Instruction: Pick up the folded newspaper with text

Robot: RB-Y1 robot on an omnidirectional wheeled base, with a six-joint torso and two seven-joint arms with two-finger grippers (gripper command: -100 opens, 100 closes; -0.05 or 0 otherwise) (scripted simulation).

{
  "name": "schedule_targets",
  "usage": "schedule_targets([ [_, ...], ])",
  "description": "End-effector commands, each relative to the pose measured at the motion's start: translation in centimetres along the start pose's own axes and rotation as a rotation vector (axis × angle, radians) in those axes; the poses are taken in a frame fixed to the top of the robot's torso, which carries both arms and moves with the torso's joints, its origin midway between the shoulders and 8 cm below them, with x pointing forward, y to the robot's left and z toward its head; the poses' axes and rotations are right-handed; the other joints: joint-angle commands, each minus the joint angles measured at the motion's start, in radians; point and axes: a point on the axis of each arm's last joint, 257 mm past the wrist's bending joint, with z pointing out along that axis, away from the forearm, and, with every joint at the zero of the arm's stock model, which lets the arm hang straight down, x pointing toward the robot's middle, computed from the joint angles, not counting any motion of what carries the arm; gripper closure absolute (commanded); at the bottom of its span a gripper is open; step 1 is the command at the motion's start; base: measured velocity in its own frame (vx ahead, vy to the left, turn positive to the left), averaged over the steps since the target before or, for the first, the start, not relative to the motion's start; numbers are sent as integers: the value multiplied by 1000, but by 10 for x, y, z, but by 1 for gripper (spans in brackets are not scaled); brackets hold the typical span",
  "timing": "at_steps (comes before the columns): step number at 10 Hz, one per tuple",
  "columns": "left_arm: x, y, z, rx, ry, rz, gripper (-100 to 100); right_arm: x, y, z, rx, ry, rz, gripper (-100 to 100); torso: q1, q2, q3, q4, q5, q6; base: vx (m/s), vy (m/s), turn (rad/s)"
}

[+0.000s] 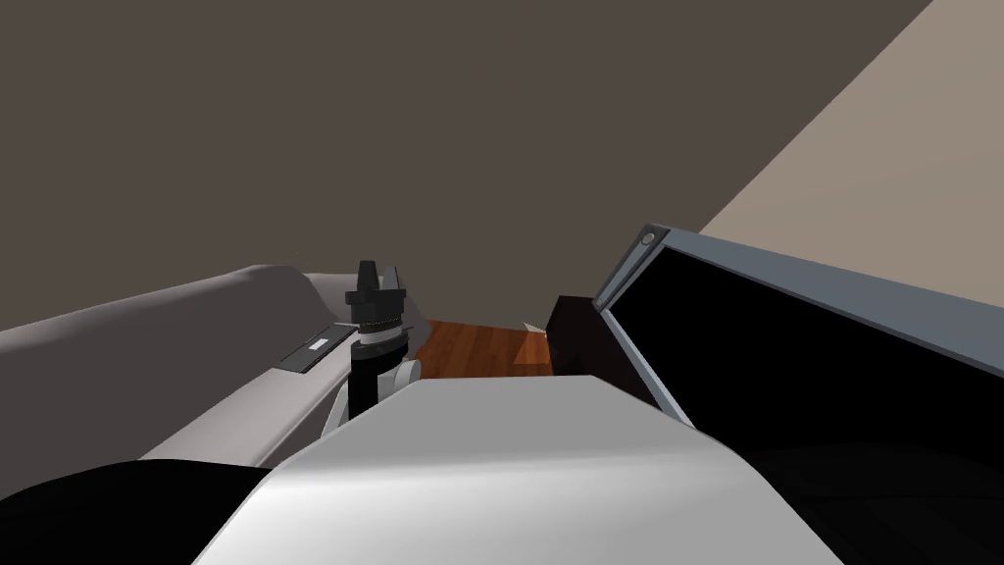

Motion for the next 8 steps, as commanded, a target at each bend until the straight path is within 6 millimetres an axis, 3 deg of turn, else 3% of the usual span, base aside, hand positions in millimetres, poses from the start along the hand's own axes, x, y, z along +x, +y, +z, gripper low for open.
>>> schedule_targets([
  [1,0,0,0,0,0,0,0,0,0,0,0,0,0,100,0,0,0,0,0,0,0,0,0],
  [2,0,0,0,0,0,0,0,0,2,-1,-5,0,0,100,3,0,0,0,3,0,0,0,0],
  [3,0,0,0,0,0,0,0,0,2,-1,-5,0,0,0,2,0,0,0,3,0,0,0,0],
  [4,0,0,0,0,0,0,0,-7,-6,2,24,-25,-11,100,2,0,0,0,3,0,19,-6,-306],
  [6,0,0,0,0,0,0,0,-32,-2,-6,18,-86,-35,100,3,3,0,-3,11,7,35,-15,-371],
  [8,0,0,0,0,0,0,0,-46,2,-11,12,-126,-49,100,6,8,2,-4,17,9,13,-19,-178],
])
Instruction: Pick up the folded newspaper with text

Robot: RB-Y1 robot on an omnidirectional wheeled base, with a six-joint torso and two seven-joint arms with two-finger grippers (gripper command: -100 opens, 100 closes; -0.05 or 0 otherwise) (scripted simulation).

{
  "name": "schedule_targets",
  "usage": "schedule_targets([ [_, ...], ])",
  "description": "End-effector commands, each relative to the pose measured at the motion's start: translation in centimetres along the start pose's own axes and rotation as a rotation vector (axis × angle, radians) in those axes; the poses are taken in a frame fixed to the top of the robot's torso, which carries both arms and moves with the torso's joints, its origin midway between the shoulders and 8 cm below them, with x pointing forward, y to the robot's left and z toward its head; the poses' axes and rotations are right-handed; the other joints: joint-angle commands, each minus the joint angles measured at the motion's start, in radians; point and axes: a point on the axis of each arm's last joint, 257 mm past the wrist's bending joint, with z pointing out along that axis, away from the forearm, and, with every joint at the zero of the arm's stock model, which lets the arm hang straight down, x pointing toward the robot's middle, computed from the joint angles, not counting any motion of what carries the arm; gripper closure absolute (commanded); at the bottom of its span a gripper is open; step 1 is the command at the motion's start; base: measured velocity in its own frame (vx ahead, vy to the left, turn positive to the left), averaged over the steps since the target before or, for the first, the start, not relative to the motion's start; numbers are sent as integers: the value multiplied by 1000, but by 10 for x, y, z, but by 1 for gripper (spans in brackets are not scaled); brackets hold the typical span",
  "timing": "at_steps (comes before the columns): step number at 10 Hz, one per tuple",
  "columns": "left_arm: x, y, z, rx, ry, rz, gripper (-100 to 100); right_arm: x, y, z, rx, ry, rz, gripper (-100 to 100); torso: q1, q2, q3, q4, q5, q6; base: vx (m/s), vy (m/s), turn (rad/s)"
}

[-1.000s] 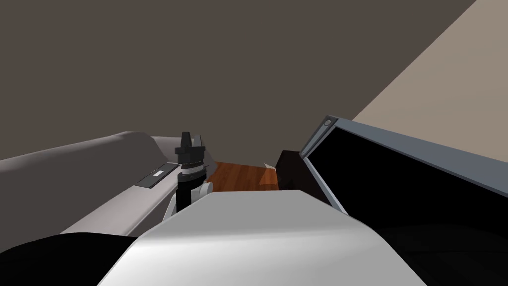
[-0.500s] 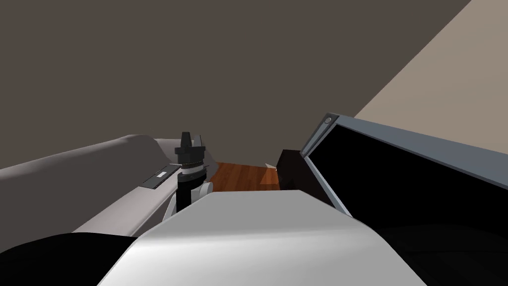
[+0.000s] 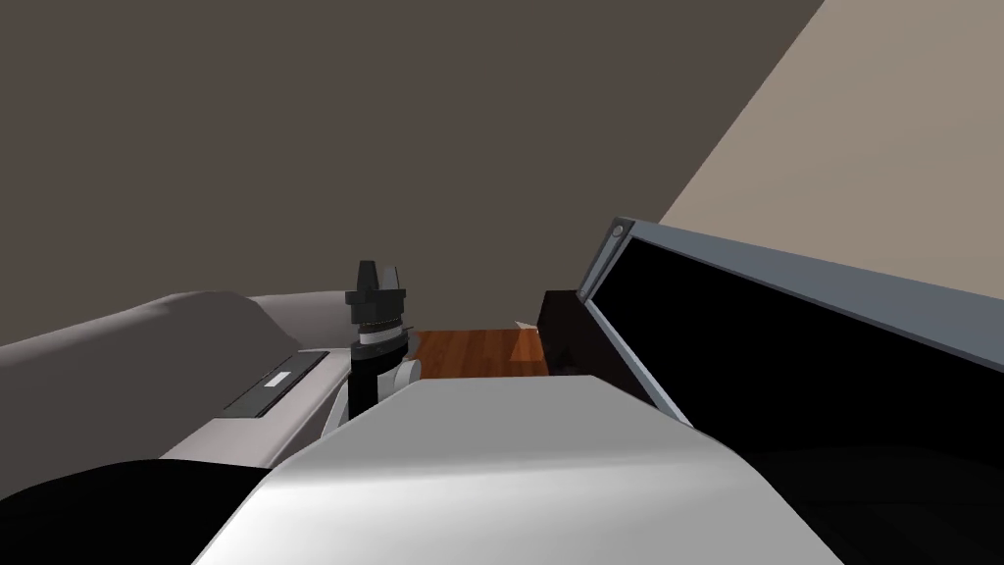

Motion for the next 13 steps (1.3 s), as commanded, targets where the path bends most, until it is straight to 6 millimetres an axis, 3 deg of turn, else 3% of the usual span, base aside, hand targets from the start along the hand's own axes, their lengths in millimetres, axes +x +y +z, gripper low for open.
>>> schedule_targets([
  [1,0,0,0,0,0,0,0,-5,-3,-1,5,-12,-8,100,0,0,0,0,0,0,5,-12,-93],
  [6,0,0,0,0,0,0,0,-53,4,-16,-2,-136,-56,100,6,-3,0,4,6,-5,16,-14,-267],
  [8,0,0,0,0,0,0,0,-56,6,-19,-6,-148,-59,100,13,-1,2,4,9,-5,13,-6,-81],
  [10,0,0,0,0,0,0,0,-77,9,-28,-7,-208,-82,100,15,-2,2,5,7,-6,20,-9,-288],
  [12,0,0,0,0,0,0,0,-76,7,-27,-6,-206,-82,100,19,0,2,4,7,-6,13,-2,-83],
  [13,0,0,0,0,0,0,0,-76,7,-28,-5,-207,-83,0,19,0,2,5,7,-7,0,0,0],
])
